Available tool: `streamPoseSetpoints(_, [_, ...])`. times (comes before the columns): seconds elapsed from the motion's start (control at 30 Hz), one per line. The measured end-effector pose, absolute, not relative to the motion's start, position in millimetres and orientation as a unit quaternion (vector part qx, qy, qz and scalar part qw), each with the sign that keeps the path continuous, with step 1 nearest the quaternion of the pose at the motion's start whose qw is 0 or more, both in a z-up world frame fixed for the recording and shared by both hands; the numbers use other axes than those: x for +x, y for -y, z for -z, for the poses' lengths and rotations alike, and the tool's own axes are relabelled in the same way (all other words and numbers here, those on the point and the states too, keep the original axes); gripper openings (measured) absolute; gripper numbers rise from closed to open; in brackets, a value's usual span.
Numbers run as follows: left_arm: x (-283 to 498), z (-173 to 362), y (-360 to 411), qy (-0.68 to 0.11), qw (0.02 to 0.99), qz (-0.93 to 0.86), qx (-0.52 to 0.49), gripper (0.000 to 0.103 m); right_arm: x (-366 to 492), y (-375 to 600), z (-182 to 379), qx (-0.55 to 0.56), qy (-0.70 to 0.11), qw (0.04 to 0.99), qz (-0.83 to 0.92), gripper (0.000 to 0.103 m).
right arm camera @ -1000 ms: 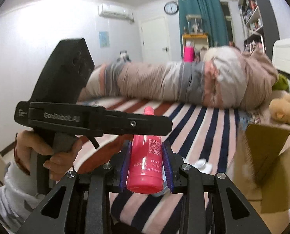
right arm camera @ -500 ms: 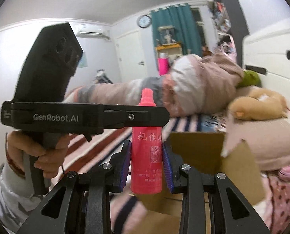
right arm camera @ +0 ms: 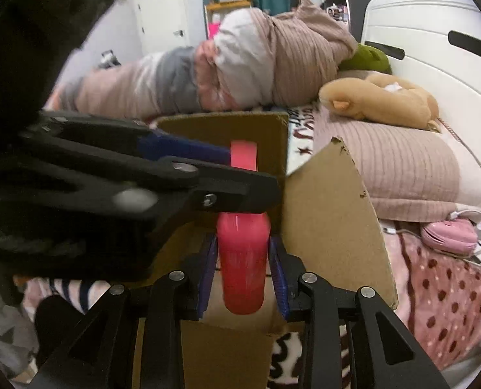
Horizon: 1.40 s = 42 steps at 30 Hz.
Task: Organize rigid objects
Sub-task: 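Carry the pink spray bottle into the cardboard box and open the right gripper, then grasp the light-blue square case with the right gripper and lift it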
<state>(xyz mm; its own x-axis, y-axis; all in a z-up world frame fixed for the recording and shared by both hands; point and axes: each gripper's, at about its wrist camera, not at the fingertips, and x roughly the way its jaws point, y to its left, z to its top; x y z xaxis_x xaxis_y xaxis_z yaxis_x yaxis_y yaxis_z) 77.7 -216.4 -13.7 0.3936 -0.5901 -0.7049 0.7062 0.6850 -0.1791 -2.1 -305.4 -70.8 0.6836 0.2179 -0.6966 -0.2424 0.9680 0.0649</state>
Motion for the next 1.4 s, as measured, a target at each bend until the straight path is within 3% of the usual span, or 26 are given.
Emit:
streamPoseSetpoints(0.13, [72.2, -3.9, 189.9, -0.364, 0.853, 0.367, 0.069, 0.071, -8.5, 304.6, 62.1, -0.019, -0.363, 0.925, -0.112, 0.054])
streamPoseSetpoints(0.47, [48.1, -38.4, 37.7, -0.321, 0.913, 0.244, 0.059, 0.08, -35.7, 231.7, 9.8, -0.017, -0.282, 0.939, -0.198, 0.069])
streamPoseSetpoints(0.7, [34.9, 0.9, -68.0, -0.34, 0.923, 0.173, 0.041, 0.082, -22.5, 132.3, 38.1, -0.029, -0.329, 0.899, -0.289, 0.072])
streamPoseSetpoints(0.77, [35.4, 20.1, -88.4, -0.352, 0.921, 0.164, 0.032, 0.082, -21.6, 105.4, 55.8, -0.079, -0.326, 0.903, -0.269, 0.077])
streamPoseSetpoints(0.8, [35.9, 29.7, -97.5, -0.358, 0.919, 0.162, 0.027, 0.082, -22.6, 95.4, 61.2, -0.11, -0.319, 0.906, -0.253, 0.084])
streamPoseSetpoints(0.93, [34.6, 60.7, -115.2, -0.369, 0.916, 0.159, 0.014, 0.082, -15.3, 59.3, 95.3, -0.189, -0.334, 0.892, -0.239, 0.084])
streamPoseSetpoints(1.13, [35.7, 96.0, -136.8, -0.381, 0.913, 0.147, -0.006, 0.082, 16.4, 41.7, 138.0, -0.168, -0.398, 0.862, -0.265, 0.084])
streamPoseSetpoints(1.4, [36.7, 118.9, -145.9, -0.395, 0.907, 0.141, -0.028, 0.082, 41.9, 36.1, 158.5, -0.166, -0.419, 0.841, -0.299, 0.084])
